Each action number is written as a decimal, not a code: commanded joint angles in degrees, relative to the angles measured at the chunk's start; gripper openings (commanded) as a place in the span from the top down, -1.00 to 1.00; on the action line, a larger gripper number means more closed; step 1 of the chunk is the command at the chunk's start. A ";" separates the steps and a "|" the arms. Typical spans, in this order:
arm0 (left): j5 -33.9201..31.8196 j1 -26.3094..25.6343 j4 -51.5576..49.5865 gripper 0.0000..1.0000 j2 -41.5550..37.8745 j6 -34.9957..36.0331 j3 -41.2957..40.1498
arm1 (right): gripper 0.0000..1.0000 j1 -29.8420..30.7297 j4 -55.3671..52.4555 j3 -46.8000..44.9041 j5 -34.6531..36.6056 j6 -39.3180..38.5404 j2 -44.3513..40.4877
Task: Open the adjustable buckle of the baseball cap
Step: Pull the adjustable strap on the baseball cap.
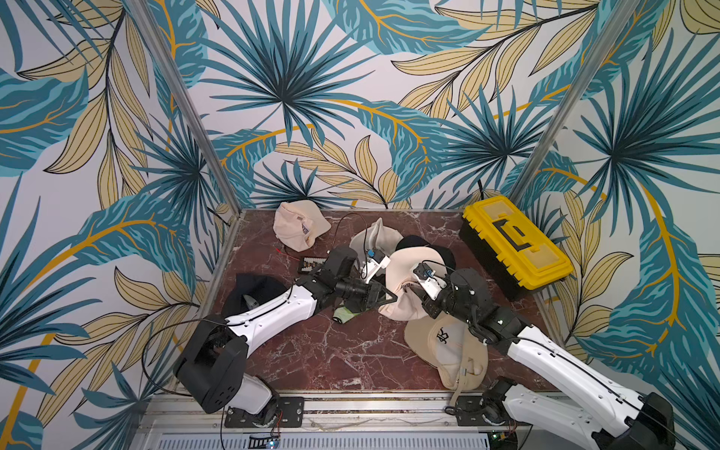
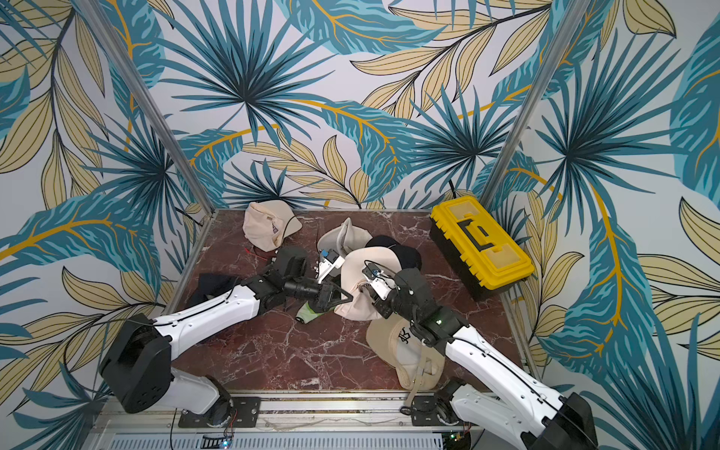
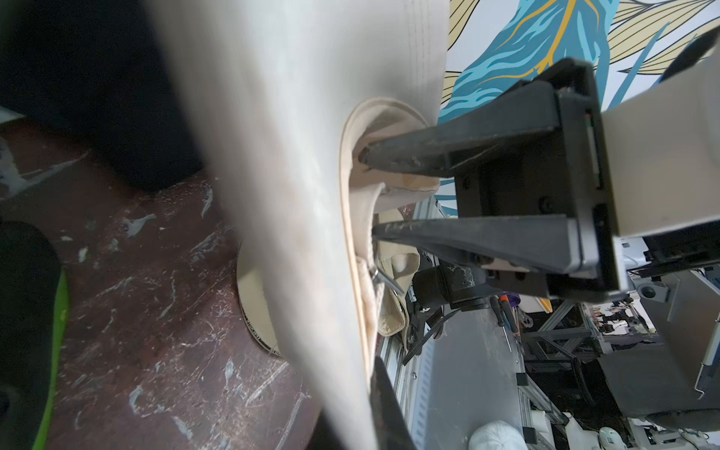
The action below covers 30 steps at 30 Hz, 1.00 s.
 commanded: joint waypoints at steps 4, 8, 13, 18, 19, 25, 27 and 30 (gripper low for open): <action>2.26 0.25 1.34 1.00 -2.24 1.43 -0.60 | 0.38 -0.08 -4.89 2.50 1.19 -3.34 0.79; 1.33 0.23 1.34 1.00 -3.24 1.50 -0.84 | 0.44 0.35 -7.79 3.71 -1.46 -3.20 2.95; 0.59 0.20 1.28 0.99 -3.31 1.90 -0.94 | 0.52 0.49 -8.63 3.94 -2.73 -2.96 5.16; -3.16 0.30 1.39 0.78 -1.84 0.51 -0.94 | 1.00 0.50 -11.99 6.28 -2.07 -1.47 6.19; -4.26 0.30 1.43 0.62 -1.30 -0.27 -0.88 | 1.00 0.50 -12.83 6.54 -1.77 -1.29 6.11; -7.22 1.43 1.38 0.07 1.44 -2.62 -1.87 | 1.00 0.30 -19.25 7.44 -8.18 -0.32 7.26; -8.59 2.07 1.38 -0.10 0.46 -0.13 -2.87 | 1.00 0.09 -20.78 7.97 -11.31 0.47 7.90; -12.43 2.97 1.34 -0.24 -2.86 6.89 -4.81 | 1.00 -0.45 -23.15 9.25 -15.75 0.68 9.16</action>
